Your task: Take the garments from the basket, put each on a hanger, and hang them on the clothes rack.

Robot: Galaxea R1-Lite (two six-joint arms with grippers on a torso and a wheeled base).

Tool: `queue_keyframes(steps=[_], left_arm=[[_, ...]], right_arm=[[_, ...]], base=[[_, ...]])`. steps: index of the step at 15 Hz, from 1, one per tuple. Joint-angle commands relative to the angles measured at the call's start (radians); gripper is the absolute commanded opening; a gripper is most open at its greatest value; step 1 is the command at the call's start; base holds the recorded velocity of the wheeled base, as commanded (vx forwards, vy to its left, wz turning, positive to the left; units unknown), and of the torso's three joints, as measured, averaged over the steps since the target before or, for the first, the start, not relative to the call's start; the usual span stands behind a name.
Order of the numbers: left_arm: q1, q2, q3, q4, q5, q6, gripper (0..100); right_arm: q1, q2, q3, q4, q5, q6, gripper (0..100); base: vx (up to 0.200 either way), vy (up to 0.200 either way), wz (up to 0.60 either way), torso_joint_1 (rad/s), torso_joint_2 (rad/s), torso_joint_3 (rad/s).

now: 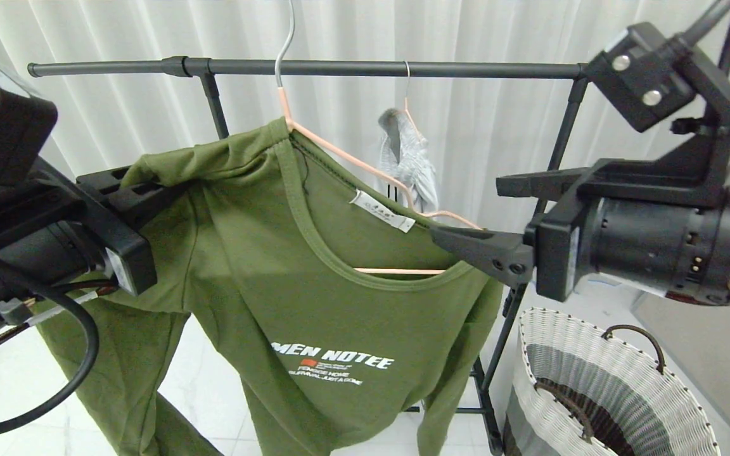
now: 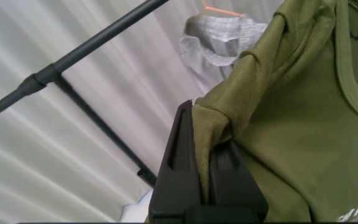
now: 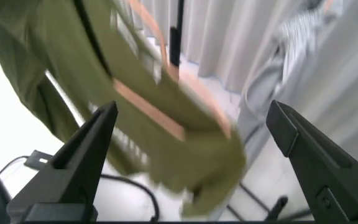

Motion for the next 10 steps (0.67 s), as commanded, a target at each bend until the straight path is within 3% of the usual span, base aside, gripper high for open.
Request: queue_keyframes(steps=[1,4,10], left_arm=[[-0.010,-0.001,0.003,0.000,0.000,0.000,0],[-0.028,-0.002,0.003,0.000,0.000,0.000,0],[-0.060,0.002,0.017,0.000,-0.012,0.000,0]], right_arm=[[-0.001,0.131,-0.118,0.015,0.021,-0.023,100],[-0.012,0.198,-0.191,0.041,0.031,-0.053,100],[-0.013,0.217,-0.200,0.089,0.059,-0.096,100]], base=[[0.000,0.000,0.00,0.000,0.00,0.000],[0.000,0.000,0.00,0.000,0.00,0.000],[0.000,0.000,0.00,0.000,0.00,0.000]])
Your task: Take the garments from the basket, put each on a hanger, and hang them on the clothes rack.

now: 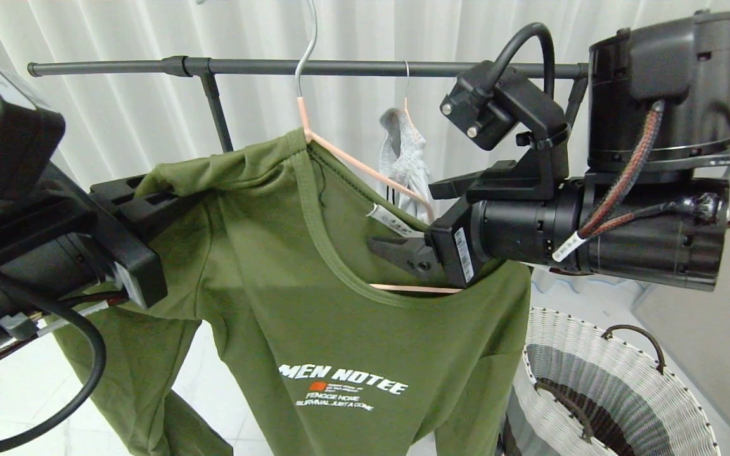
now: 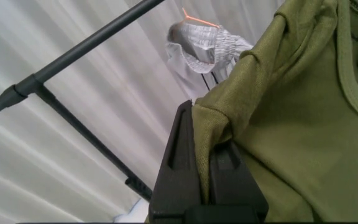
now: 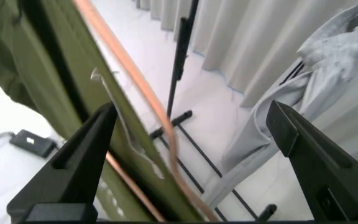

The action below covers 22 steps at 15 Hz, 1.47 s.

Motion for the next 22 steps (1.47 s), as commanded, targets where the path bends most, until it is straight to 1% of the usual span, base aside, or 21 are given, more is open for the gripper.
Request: queue_keyframes(steps=[1,3,5,6,7,9,10,12,14,17,20,21,22], left_arm=[[-0.013,-0.001,0.019,0.000,-0.013,0.000,0],[-0.013,-0.003,0.039,-0.002,-0.035,0.001,0],[-0.013,0.002,0.036,-0.002,-0.036,0.000,0],[-0.013,0.006,0.036,-0.002,-0.050,0.000,0],[-0.013,0.008,0.036,-0.002,-0.075,0.001,0],[-0.013,0.008,0.038,-0.002,-0.093,0.004,0],[-0.013,0.008,0.038,-0.002,-0.093,0.004,0],[-0.013,0.008,0.038,-0.002,-0.093,0.004,0],[-0.013,0.009,0.041,-0.002,-0.095,0.007,0],[-0.013,0.009,0.041,-0.002,-0.095,0.009,0],[-0.016,0.005,0.041,-0.002,-0.095,0.009,0],[-0.021,0.005,0.041,-0.002,-0.095,0.009,0],[-0.021,0.005,0.041,-0.002,-0.095,0.009,0]], right_arm=[[-0.004,0.007,-0.007,0.014,0.003,-0.009,100],[-0.013,0.005,-0.030,0.055,0.007,-0.024,100],[-0.015,-0.001,-0.035,0.076,0.044,-0.029,100],[-0.013,-0.009,-0.035,0.106,0.098,-0.049,100],[-0.013,-0.012,-0.035,0.127,0.132,-0.072,100],[-0.013,-0.010,-0.037,0.153,0.159,-0.120,100],[-0.012,-0.007,-0.037,0.153,0.161,-0.121,100],[0.005,-0.004,-0.037,0.155,0.190,-0.121,100],[0.020,-0.009,-0.037,0.179,0.225,-0.121,100],[0.027,-0.013,-0.044,0.202,0.254,-0.121,100],[0.030,-0.007,-0.043,0.204,0.257,-0.120,100],[0.030,-0.004,-0.044,0.204,0.257,-0.120,0],[0.030,-0.004,-0.044,0.204,0.257,-0.120,0]], base=[[0.000,0.000,0.00,0.000,0.00,0.000],[0.000,0.000,0.00,0.000,0.00,0.000],[0.000,0.000,0.00,0.000,0.00,0.000],[0.000,0.000,0.00,0.000,0.00,0.000],[0.000,0.000,0.00,0.000,0.00,0.000],[0.000,0.000,0.00,0.000,0.00,0.000],[0.000,0.000,0.00,0.000,0.00,0.000],[0.000,0.000,0.00,0.000,0.00,0.000],[0.000,0.000,0.00,0.000,0.00,0.000],[0.000,0.000,0.00,0.000,0.00,0.000],[0.000,0.000,0.00,0.000,0.00,0.000],[0.000,0.000,0.00,0.000,0.00,0.000],[0.000,0.000,0.00,0.000,0.00,0.000]])
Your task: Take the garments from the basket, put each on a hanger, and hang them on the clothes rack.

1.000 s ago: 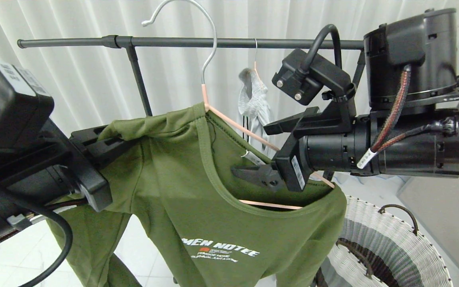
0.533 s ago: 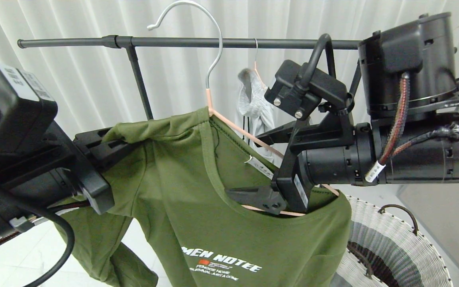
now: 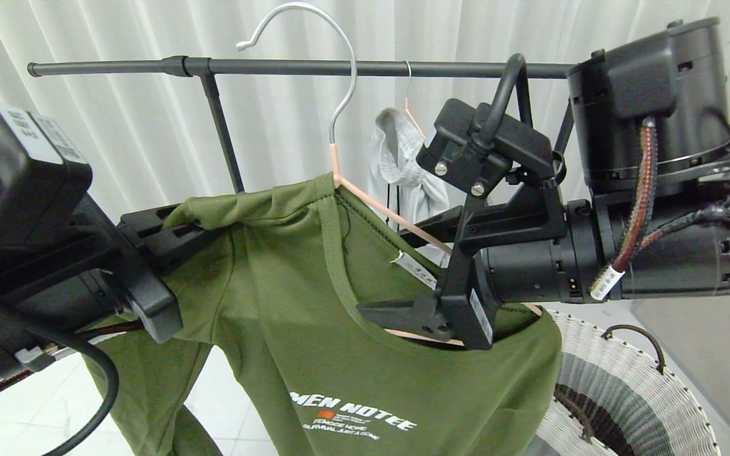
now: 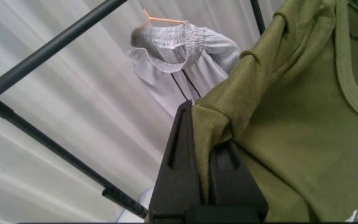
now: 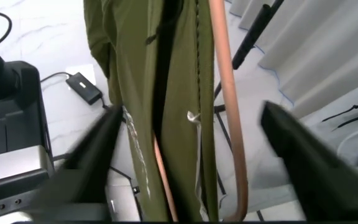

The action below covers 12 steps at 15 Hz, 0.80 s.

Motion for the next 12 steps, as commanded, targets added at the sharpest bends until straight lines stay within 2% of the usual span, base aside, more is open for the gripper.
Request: queue_keyframes(steps=[1,12], left_arm=[[-0.003,-0.001,0.000,0.000,0.000,0.000,0],[-0.003,0.002,0.003,0.000,0.002,0.002,0]], right_arm=[[0.001,0.003,-0.002,0.000,0.000,0.000,0],[-0.010,0.001,-0.002,-0.007,-0.012,0.001,0]], base=[[0.000,0.000,0.00,0.000,0.00,0.000],[0.000,0.000,0.00,0.000,0.00,0.000]])
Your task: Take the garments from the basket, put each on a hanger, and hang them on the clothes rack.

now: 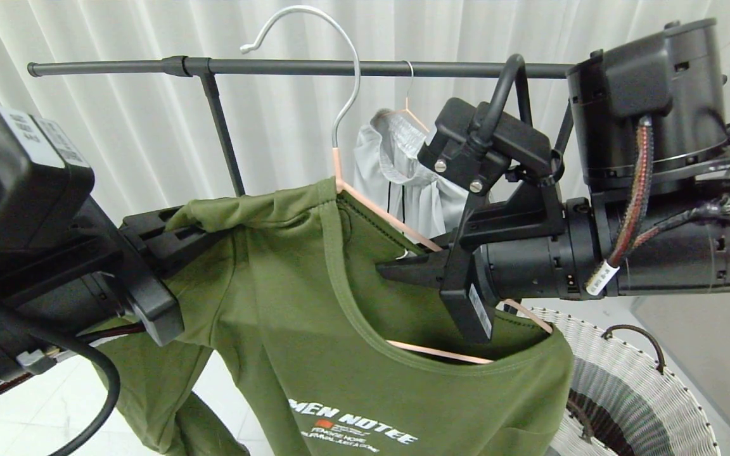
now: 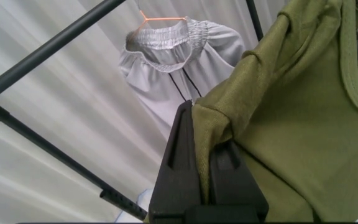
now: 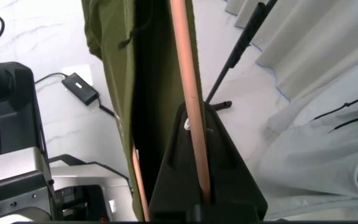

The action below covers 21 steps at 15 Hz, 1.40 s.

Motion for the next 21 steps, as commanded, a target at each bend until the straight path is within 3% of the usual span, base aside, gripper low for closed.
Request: queue_keyframes(steps=[1,2,10,14,18,21], left_arm=[[0.000,0.001,0.003,0.001,0.002,0.003,0],[0.000,0.001,0.011,0.000,0.002,0.003,100],[0.069,-0.012,0.088,0.000,0.005,-0.006,100],[0.250,-0.008,0.157,0.000,-0.002,-0.055,100],[0.293,0.074,0.235,0.000,-0.002,-0.085,100],[0.319,0.176,0.216,0.000,-0.002,-0.121,100]], right_arm=[[0.001,-0.001,-0.001,-0.002,0.000,0.000,0],[0.001,-0.004,-0.001,-0.003,0.000,0.000,0],[-0.031,-0.050,0.007,-0.003,0.001,0.003,0],[-0.060,-0.097,0.033,-0.002,0.003,0.003,0],[-0.057,-0.131,0.040,-0.005,0.011,0.004,0],[-0.052,-0.168,0.057,-0.003,0.037,0.004,0]], base=[[0.000,0.000,0.00,0.000,0.00,0.000],[0.000,0.000,0.00,0.000,0.00,0.000],[0.000,0.000,0.00,0.000,0.00,0.000],[0.000,0.000,0.00,0.000,0.00,0.000],[0.000,0.000,0.00,0.000,0.00,0.000],[0.000,0.000,0.00,0.000,0.00,0.000]])
